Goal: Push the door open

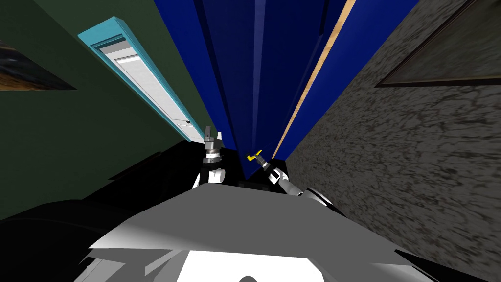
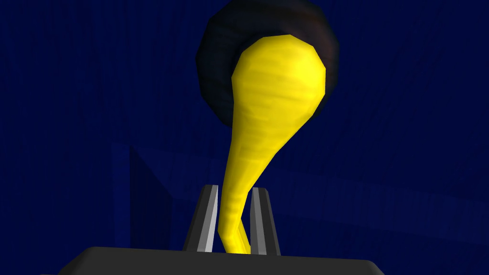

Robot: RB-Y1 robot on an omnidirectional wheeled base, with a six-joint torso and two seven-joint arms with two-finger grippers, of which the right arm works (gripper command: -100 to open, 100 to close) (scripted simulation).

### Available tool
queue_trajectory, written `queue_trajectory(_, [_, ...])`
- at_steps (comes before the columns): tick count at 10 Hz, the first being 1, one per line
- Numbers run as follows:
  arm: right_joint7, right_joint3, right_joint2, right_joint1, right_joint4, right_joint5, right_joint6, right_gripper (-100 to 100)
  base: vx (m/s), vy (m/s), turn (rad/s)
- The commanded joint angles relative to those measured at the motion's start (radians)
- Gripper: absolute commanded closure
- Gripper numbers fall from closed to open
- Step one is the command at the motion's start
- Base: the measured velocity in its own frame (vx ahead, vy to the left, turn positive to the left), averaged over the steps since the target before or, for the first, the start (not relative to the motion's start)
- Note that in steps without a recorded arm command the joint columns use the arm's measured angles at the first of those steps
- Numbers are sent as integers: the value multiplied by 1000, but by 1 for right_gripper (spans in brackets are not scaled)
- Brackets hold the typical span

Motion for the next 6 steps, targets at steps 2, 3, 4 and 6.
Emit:
queue_trajectory(2, [-22,22,-19,2,-19,8,-15,100,-19,-51,-113])
queue_trajectory(3, [-22,22,-19,2,-19,8,-15,100,-2,-27,2])
queue_trajectory(4, [-22,22,-19,2,-19,8,-15,100,3,-1,30])
queue_trajectory(6, [-22,22,-19,2,-19,8,-15,100,3,-4,15])
